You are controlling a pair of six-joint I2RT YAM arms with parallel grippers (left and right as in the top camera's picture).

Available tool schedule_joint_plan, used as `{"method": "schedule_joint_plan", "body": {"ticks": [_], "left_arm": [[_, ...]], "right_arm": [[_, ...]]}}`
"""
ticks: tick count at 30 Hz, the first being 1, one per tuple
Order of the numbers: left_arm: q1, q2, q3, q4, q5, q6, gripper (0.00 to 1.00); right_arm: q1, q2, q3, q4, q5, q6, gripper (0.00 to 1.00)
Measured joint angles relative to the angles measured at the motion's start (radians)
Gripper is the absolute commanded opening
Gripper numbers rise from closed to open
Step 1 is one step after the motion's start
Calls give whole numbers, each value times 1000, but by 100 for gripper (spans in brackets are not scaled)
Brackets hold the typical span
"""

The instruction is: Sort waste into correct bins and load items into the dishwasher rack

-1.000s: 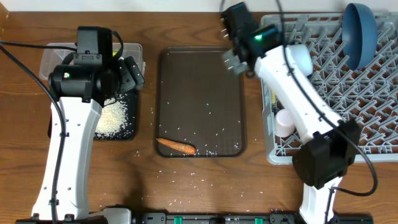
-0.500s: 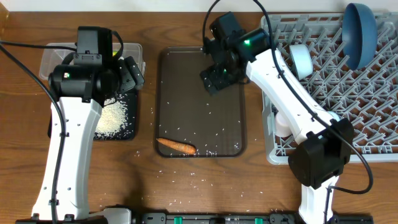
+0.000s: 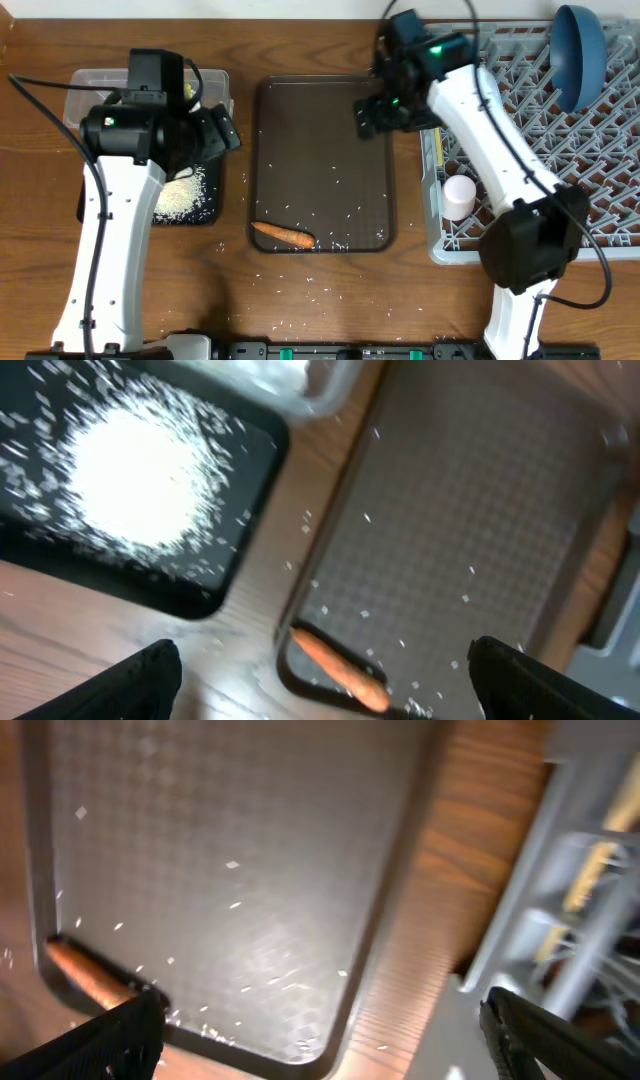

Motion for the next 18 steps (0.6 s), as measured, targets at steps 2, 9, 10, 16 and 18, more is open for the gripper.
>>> {"method": "schedule_joint_plan", "body": {"ticks": [2,9,10,16,18], "left_arm": [[-27,0,-38,-4,15,-31,92],[-174,19,-267,102,29,-192,85],[-195,24,-303,134,29,-216,82],[-288,32,-451,272,12,-362,72],[-310,32,-480,277,-12,-426,72]], "right_arm": [[-32,0,0,0,1,11,99],[-83,0,0,-2,0,35,99],[-83,0,0,-2,0,35,99],[-82,0,0,2,-3,39,99],[-82,0,0,2,-3,41,99]]}}
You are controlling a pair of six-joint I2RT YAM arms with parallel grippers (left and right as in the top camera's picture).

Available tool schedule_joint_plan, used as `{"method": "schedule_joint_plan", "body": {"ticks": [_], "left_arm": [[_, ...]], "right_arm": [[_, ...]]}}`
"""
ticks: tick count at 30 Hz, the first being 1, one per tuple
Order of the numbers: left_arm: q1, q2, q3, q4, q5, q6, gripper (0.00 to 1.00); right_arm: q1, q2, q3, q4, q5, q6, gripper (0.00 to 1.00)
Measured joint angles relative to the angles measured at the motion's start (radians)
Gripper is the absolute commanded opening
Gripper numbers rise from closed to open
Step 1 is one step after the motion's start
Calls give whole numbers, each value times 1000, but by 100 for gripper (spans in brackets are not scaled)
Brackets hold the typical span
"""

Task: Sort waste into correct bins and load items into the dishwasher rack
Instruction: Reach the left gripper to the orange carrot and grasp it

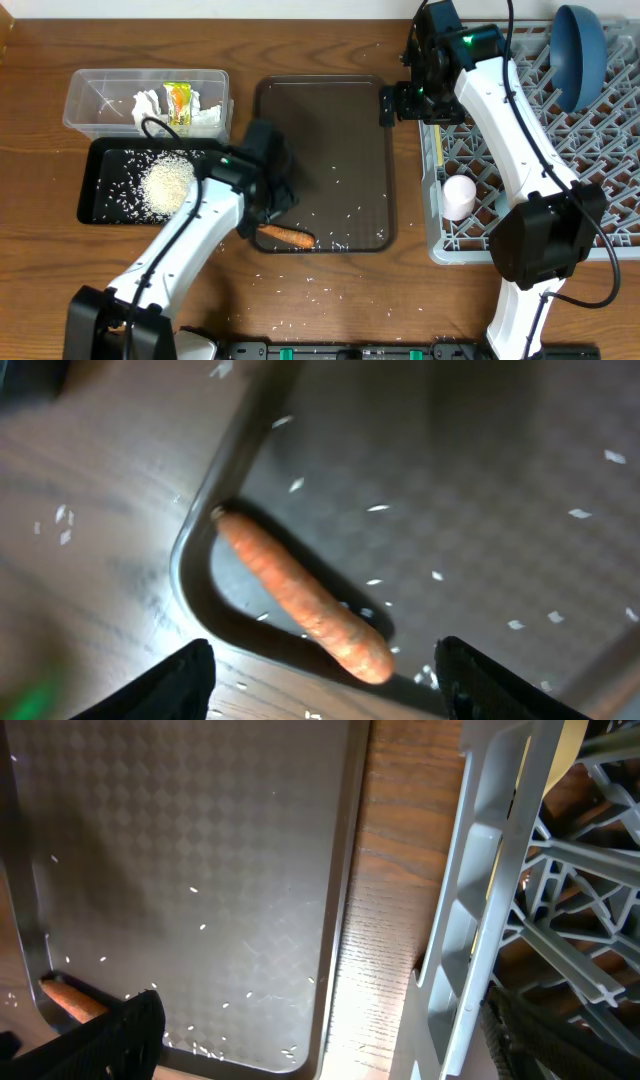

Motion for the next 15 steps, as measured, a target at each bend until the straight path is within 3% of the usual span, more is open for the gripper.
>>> {"method": "schedule_joint_plan", "body": {"ticks": [6,15], "left_arm": [[-50,0,-79,35,-69,-126,69],[-55,96,-140,149,-76,-141,68]], "right_arm": [[0,0,0,4,0,1,99],[0,0,0,11,0,1,99]]}}
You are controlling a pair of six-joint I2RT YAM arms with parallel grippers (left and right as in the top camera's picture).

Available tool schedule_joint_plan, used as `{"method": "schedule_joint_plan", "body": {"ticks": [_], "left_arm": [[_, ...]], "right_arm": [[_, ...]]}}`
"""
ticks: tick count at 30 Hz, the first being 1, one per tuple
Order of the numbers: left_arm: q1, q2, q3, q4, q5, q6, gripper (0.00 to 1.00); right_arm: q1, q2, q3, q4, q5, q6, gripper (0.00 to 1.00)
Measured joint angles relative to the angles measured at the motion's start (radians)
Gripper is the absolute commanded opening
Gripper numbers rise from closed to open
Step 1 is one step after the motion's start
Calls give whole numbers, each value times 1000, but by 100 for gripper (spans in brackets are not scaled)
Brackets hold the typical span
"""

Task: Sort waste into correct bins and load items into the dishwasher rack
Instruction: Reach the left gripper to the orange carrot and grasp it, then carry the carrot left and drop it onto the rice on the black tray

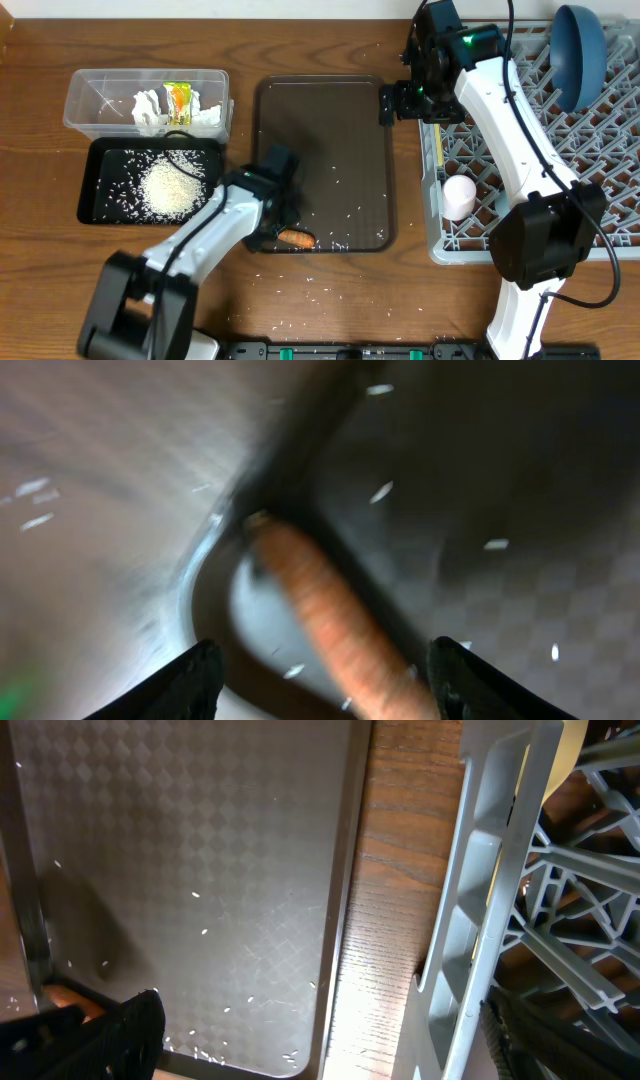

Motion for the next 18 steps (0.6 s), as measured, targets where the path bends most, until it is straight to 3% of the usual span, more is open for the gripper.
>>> {"method": "schedule_joint_plan", "body": {"ticks": [3,10,14,18], "left_arm": [[0,60,0,34,29,29,67],[14,89,0,32,71,73,37],[14,89,1,34,75,73,26],[15,89,6,27,75,77,23]], "right_arm": [[0,0,0,0,0,0,99],[0,0,0,0,0,0,99],[0,0,0,0,0,0,99],[0,0,0,0,0,0,99]]}}
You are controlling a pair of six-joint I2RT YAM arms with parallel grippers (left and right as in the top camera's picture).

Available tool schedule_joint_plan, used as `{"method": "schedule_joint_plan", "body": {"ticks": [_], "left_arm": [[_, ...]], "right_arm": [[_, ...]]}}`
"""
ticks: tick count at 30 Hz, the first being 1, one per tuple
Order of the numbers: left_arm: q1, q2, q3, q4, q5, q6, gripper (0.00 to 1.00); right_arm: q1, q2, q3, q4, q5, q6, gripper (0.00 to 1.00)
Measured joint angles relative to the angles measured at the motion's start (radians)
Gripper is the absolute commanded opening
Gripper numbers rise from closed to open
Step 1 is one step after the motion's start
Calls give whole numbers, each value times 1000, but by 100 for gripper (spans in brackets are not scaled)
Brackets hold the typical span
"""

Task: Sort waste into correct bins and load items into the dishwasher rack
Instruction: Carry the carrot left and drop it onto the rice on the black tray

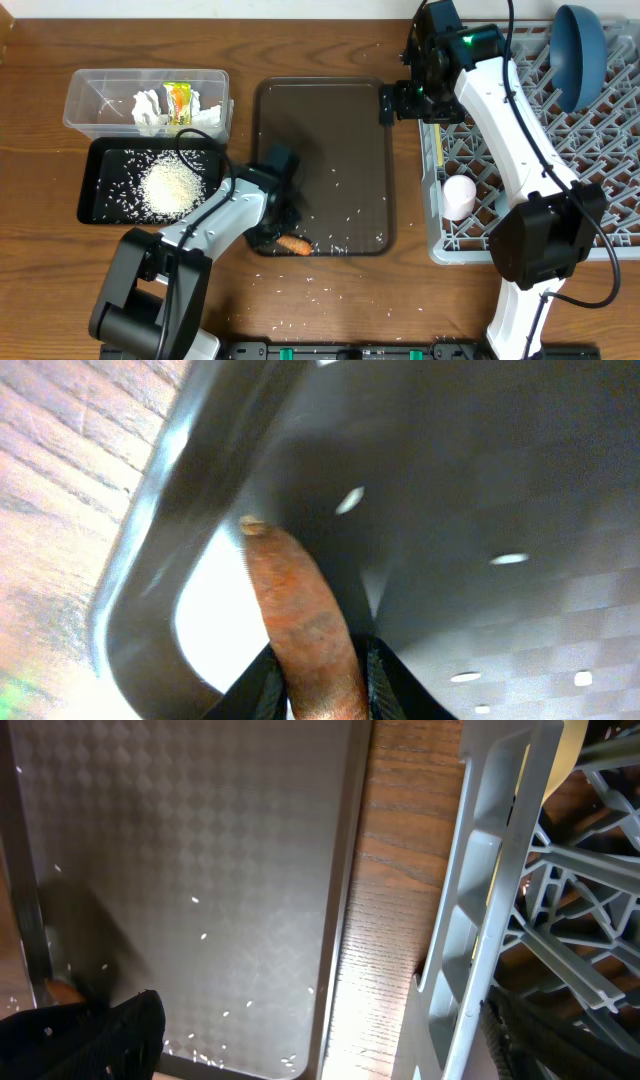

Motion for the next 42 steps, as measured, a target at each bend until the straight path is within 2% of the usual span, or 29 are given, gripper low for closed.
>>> {"method": "schedule_joint_plan", "body": {"ticks": [8,13,16,20,25,29,34,38,42], "left_arm": [[6,-3,95,-77,1,20,23],[83,-55,193,-145,5,56,23],[188,-118,226,-151,2,80,23],[397,-177,236,-153,-51,99,23],[628,-163,235,-76,-122,105,23],[738,-120,229,4,-148,121,24],[768,-3,222,67,-159,140,31],[768,79,220,84,-159,150,33],[768,94,210,101,-161,156,42]], "right_arm": [[0,0,0,0,0,0,99],[0,0,0,0,0,0,99],[0,0,0,0,0,0,99],[0,0,0,0,0,0,99],[0,0,0,0,0,0,99],[0,0,0,1,0,0,99],[0,0,0,6,0,0,99],[0,0,0,9,0,-1,99],[0,0,0,12,0,-4,99]]}}
